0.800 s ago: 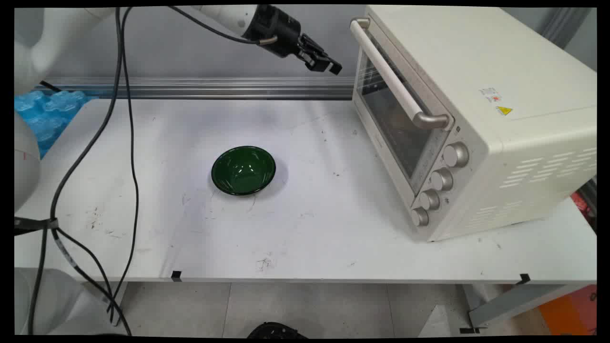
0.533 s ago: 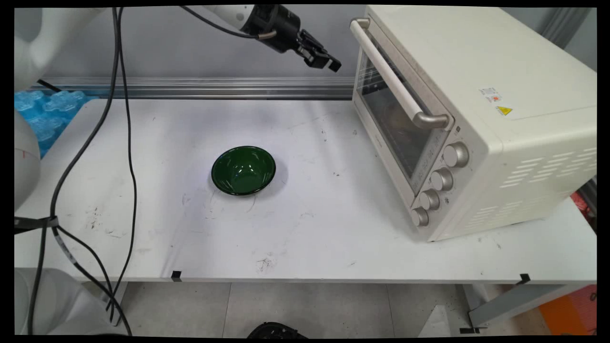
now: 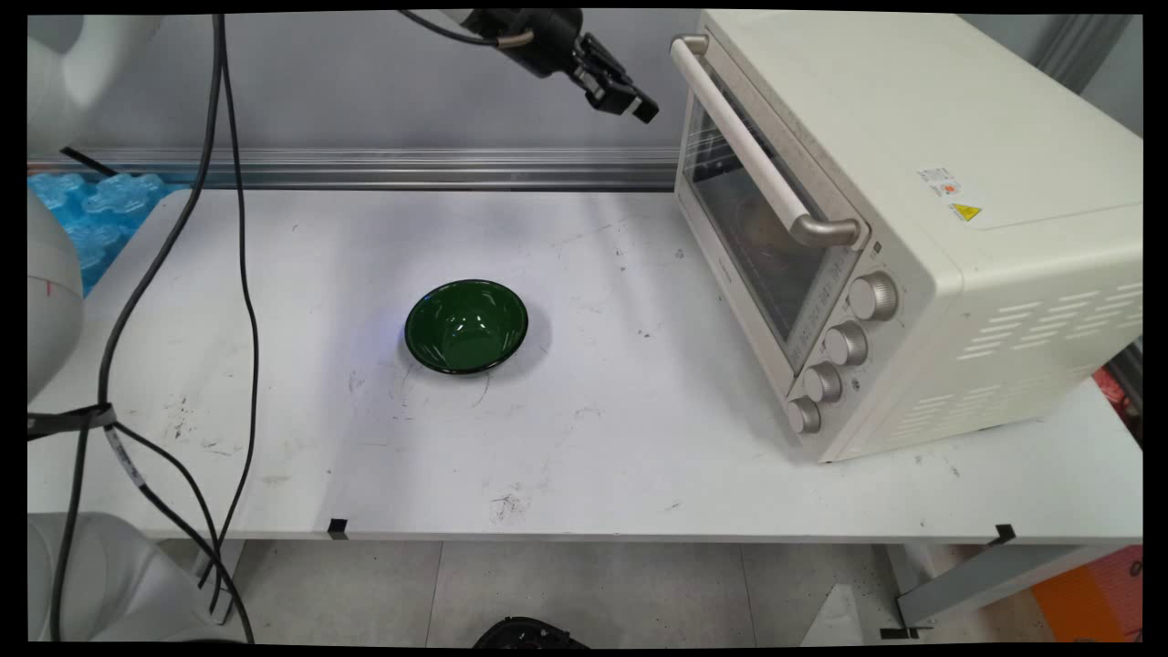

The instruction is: Open the oven

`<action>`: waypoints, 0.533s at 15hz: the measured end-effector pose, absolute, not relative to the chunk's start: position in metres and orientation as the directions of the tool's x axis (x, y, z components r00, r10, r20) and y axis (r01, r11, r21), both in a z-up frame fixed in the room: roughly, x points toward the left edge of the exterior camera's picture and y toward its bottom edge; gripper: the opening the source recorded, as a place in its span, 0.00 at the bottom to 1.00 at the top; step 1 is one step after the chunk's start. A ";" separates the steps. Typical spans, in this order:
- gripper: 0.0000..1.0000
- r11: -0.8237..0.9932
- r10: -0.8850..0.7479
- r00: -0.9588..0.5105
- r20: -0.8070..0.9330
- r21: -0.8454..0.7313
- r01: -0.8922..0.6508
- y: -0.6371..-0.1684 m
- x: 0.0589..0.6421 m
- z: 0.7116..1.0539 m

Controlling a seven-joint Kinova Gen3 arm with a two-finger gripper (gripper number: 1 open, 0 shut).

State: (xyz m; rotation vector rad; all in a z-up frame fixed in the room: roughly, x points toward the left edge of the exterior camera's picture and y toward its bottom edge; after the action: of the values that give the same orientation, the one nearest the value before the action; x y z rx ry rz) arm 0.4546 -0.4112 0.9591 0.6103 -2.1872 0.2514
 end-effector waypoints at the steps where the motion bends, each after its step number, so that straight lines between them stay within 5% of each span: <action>1: 0.00 0.866 -0.333 -0.541 0.772 0.023 -0.500 -0.412 0.451 0.964; 8: 0.00 0.884 -0.283 -0.553 0.784 -0.010 -0.468 -0.423 0.424 0.990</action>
State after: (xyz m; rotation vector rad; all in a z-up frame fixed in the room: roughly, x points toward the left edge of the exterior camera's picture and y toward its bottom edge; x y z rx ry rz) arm 0.4235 -0.4229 0.9905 0.5380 -2.1898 0.2743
